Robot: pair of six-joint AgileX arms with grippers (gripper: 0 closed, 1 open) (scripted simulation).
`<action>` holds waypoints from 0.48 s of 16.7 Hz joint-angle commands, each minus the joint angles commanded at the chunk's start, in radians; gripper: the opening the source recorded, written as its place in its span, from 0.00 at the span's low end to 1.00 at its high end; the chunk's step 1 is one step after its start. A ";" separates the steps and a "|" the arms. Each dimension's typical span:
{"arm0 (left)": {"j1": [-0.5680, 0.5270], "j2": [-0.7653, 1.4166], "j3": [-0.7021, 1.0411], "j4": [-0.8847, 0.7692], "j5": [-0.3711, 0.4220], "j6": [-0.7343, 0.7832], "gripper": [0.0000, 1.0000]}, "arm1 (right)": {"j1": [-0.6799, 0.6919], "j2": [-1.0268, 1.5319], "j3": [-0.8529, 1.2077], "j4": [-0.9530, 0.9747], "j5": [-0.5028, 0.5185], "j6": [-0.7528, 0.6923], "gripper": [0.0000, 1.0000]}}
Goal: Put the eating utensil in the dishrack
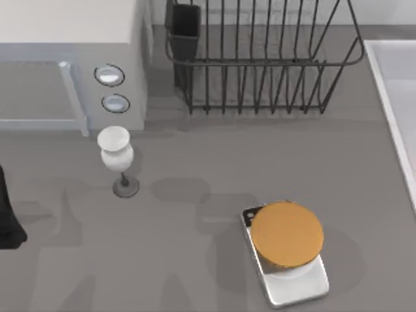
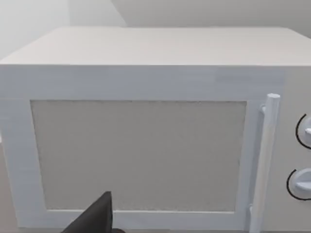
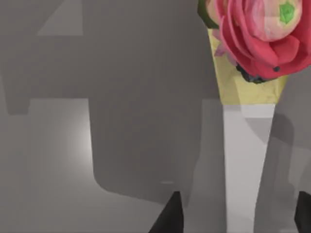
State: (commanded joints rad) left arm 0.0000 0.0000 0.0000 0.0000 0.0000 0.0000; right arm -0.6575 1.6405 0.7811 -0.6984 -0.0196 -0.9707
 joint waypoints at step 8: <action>0.000 0.000 0.000 0.000 0.000 0.000 1.00 | -0.010 -0.067 0.359 -0.466 -0.001 -0.020 0.00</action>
State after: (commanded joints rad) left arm 0.0000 0.0000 0.0000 0.0000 0.0000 0.0000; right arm -0.6674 1.5734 1.1398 -1.1641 -0.0203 -0.9909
